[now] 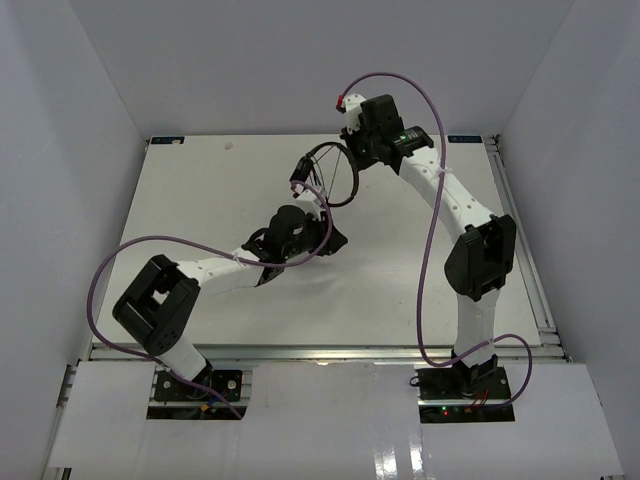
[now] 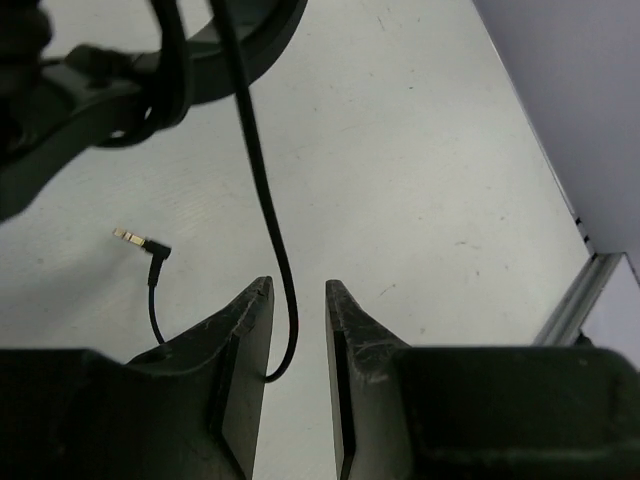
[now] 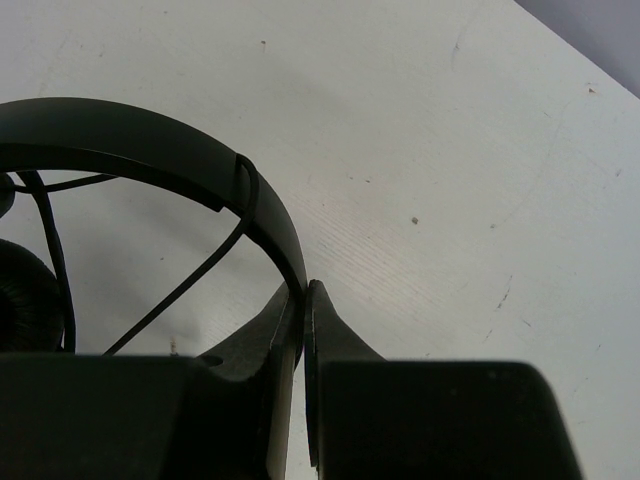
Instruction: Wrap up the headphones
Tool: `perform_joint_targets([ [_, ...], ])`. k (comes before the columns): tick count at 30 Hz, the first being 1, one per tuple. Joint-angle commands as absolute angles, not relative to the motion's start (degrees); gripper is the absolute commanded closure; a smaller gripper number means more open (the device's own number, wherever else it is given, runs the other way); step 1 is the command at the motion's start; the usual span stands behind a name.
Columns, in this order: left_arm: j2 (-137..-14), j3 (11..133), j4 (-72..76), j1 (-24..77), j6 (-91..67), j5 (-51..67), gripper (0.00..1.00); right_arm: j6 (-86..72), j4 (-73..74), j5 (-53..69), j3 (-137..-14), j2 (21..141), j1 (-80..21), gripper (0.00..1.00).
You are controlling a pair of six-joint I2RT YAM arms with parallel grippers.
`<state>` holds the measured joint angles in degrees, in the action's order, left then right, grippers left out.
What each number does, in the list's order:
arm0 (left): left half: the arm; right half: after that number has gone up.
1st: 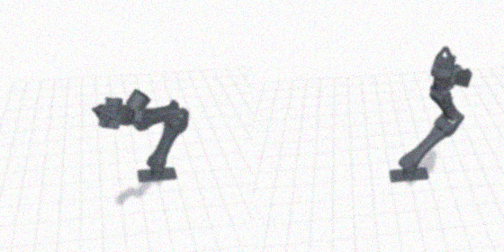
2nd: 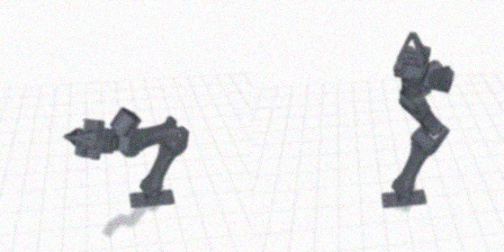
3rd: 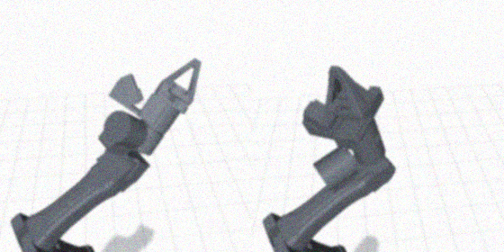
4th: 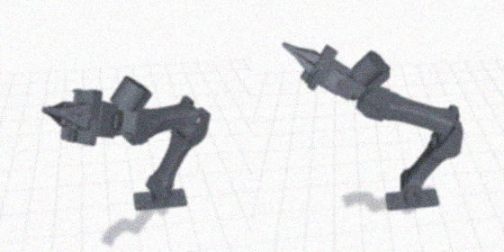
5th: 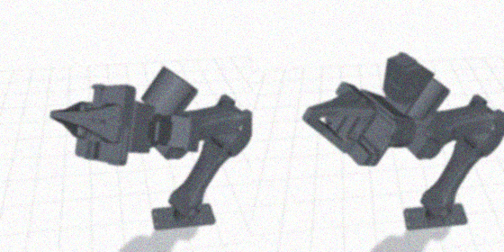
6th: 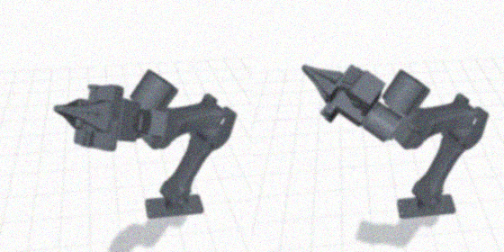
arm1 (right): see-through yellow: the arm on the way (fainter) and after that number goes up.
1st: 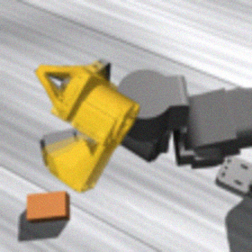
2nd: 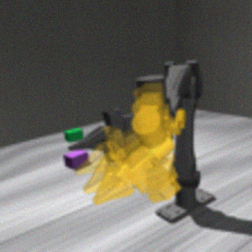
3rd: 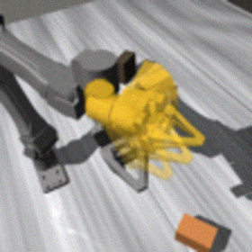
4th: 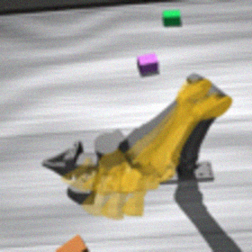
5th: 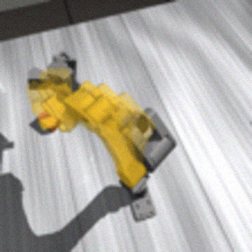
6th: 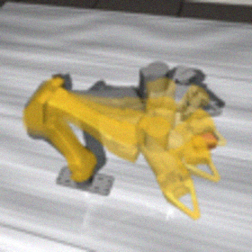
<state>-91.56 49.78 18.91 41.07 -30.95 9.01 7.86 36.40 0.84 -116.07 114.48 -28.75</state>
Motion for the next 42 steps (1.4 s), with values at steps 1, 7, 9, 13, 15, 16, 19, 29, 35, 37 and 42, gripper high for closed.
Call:
perform_joint_targets([
  [1,-85.5,44.4,29.1,42.3,-24.9,3.5,0.62,5.4,35.0,4.8,-118.8,110.4,-27.5,0.92],
  [7,-84.9,37.5,36.4,42.4,-24.1,2.1,0.65,4.5,35.2,6.9,-118.3,109.8,-27.1,0.92],
  [9,-85.3,36.7,38.0,42.4,-24.0,2.5,0.66,3.9,35.2,8.0,-117.8,109.4,-27.1,0.92],
  [13,-86.4,36.0,40.4,42.5,-23.7,3.4,0.68,3.0,35.2,10.2,-117.4,108.3,-26.8,0.92],
  [15,-87.0,35.8,41.6,42.4,-23.6,3.5,0.69,2.2,35.2,11.5,-117.2,107.8,-26.6,0.92],
  [16,-87.3,35.8,41.8,42.5,-23.6,3.6,0.7,2.2,35.2,12.1,-117.2,107.8,-26.6,0.92],
  [19,-88.0,35.5,42.5,42.4,-23.0,3.7,0.77,1.6,35.2,14.0,-116.4,106.2,-26.5,0.92],
  [29,-82.7,32.3,41.9,42.0,-16.7,1.3,0.91,2.2,37.3,19.6,-115.3,102.4,-24.0,0.92],
  [35,-80.3,30.4,42.1,39.7,-10.8,1.1,0.89,8.3,42.4,26.3,-114.3,100.9,-22.6,0.92],
  [37,-80.3,30.1,42.7,39.0,-9.5,2.0,0.89,10.8,44.1,27.2,-113.8,100.6,-22.6,0.92],
  [42,-80.3,29.2,45.6,36.6,-6.5,6.6,0.87,18.1,48.0,31.6,-112.2,100.1,-22.6,0.92],
])
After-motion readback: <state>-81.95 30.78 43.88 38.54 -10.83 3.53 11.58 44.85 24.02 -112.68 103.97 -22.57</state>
